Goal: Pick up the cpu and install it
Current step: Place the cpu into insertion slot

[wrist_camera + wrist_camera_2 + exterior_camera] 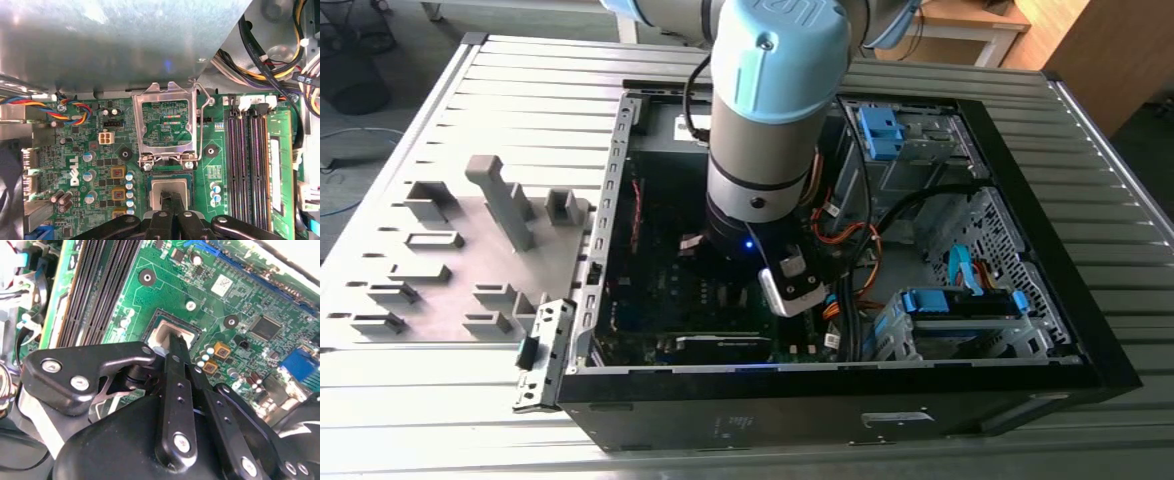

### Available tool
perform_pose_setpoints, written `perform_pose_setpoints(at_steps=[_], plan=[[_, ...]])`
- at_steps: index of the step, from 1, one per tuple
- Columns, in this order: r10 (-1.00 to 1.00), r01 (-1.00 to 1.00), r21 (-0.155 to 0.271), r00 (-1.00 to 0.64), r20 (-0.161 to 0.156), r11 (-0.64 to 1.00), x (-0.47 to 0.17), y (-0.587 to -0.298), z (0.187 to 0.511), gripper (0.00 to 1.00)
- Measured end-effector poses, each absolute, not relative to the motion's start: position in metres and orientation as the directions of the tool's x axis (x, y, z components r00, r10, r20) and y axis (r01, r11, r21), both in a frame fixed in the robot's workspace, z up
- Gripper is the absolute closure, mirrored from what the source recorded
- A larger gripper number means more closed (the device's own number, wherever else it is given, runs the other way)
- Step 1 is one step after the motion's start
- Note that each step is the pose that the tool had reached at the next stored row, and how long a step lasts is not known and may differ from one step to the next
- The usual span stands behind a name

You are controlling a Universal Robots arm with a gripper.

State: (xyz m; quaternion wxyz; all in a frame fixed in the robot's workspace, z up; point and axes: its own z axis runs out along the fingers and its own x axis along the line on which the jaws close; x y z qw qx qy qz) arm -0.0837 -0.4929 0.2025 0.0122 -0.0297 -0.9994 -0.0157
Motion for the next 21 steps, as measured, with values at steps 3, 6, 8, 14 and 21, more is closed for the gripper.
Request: perform_pose_setpoints(at_steps=[3,6,8,14,21], plan=[[0.059,0.060,0.031,-0.998,0.025,0.998,-0.084,-0.493,0.209,0.89],[0.059,0.060,0.032,-0.998,0.025,0.998,-0.084,-0.493,0.216,0.89],[0.059,0.060,0.032,-0.998,0.025,0.998,-0.084,-0.493,0.221,0.89],[0.059,0.060,0.032,-0.998,0.024,0.998,-0.084,-0.493,0.231,0.89],[0.059,0.060,0.033,-0.998,0.024,0.998,-0.084,-0.493,0.235,0.89]])
